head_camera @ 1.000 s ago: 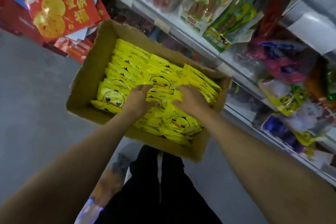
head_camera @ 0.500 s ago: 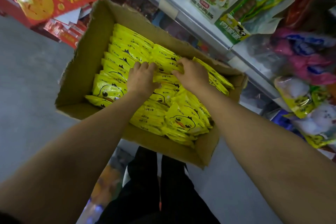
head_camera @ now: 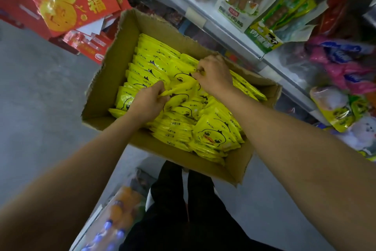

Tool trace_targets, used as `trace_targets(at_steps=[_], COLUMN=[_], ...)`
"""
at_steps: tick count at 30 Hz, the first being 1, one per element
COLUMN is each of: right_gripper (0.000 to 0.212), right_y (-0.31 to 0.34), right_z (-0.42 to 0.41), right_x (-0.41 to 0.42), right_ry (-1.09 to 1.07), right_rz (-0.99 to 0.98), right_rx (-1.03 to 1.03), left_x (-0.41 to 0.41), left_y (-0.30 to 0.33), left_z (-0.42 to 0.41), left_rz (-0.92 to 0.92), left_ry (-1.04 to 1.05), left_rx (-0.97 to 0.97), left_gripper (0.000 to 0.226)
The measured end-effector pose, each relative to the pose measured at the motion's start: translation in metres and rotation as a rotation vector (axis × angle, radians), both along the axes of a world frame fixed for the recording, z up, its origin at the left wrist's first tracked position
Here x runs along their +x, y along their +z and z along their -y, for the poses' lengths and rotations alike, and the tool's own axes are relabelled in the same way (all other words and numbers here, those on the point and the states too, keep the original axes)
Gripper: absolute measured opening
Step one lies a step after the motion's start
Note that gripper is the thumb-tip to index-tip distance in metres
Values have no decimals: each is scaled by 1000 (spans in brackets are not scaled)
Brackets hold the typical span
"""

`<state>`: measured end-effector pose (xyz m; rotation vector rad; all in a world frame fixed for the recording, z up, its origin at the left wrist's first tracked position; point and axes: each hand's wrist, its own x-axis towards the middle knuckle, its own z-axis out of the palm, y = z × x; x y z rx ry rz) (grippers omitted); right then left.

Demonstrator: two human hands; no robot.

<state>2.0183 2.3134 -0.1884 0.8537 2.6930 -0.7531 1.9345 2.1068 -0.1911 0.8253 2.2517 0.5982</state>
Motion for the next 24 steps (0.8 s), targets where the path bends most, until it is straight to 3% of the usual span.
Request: trace_targets(at_steps=[6, 8, 11, 17, 20, 24], right_gripper=[21, 18, 9, 18, 21, 30], right_y=[83, 108, 150, 255, 304, 366], right_z=[-19, -31, -52, -100, -115, -134], right_x=[31, 48, 74, 128, 173, 246], right_ry=[-264, -322, -390, -533, -604, -538], right_rz=[-196, -283, -371, -524, -609, -722], right_rx=[-336, -302, -209, -177, -387, -481], left_x=[18, 26, 37, 70, 96, 160], left_y=[73, 105, 159, 244, 280, 336], left_z=[1, -11, -35, -89, -122, -172], left_rz=[250, 353, 530, 866, 893, 790], left_ry=[23, 23, -7, -232, -339, -521], left_rx=[69, 87, 89, 114, 163, 201], left_gripper=[17, 18, 41, 63, 85, 87])
